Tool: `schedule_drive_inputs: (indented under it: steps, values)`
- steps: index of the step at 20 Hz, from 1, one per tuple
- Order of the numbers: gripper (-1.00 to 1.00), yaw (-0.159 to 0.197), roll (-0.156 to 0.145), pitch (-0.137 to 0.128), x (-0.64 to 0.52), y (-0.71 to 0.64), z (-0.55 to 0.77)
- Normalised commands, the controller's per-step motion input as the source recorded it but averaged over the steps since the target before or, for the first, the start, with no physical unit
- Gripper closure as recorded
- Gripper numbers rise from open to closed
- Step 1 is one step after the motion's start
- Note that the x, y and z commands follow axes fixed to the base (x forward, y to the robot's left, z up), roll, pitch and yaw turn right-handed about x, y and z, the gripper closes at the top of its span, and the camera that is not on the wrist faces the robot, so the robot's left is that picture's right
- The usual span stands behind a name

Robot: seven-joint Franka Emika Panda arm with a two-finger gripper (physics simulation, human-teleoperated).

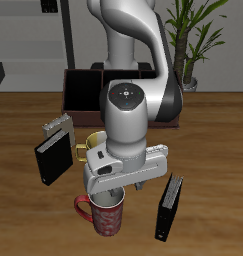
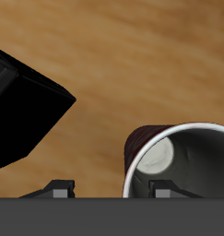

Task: Place the red mug into the back desk caddy's right compartment and place the left black book into the back desk caddy's back compartment and place the right black book into the back desk caddy's front compartment

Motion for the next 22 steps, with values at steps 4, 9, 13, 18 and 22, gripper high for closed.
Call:
schedule_drive_inputs:
  steps: [4,9,13,18,22]
  values:
    - [1.00,-0.013,-0.016,-0.013,0.01,-0.12,0.11]
    - [1.00,-0.020,-0.027,-0.014,0.03,-0.15,0.12]
    - [1.00,-0.028,-0.031,-0.046,-0.10,-0.15,0.31]
    - [1.00,-0.052,-0.029,-0.091,-0.31,-0.11,0.77]
    - [1.00,-0.088,-0.056,-0.061,-0.32,-0.11,0.83]
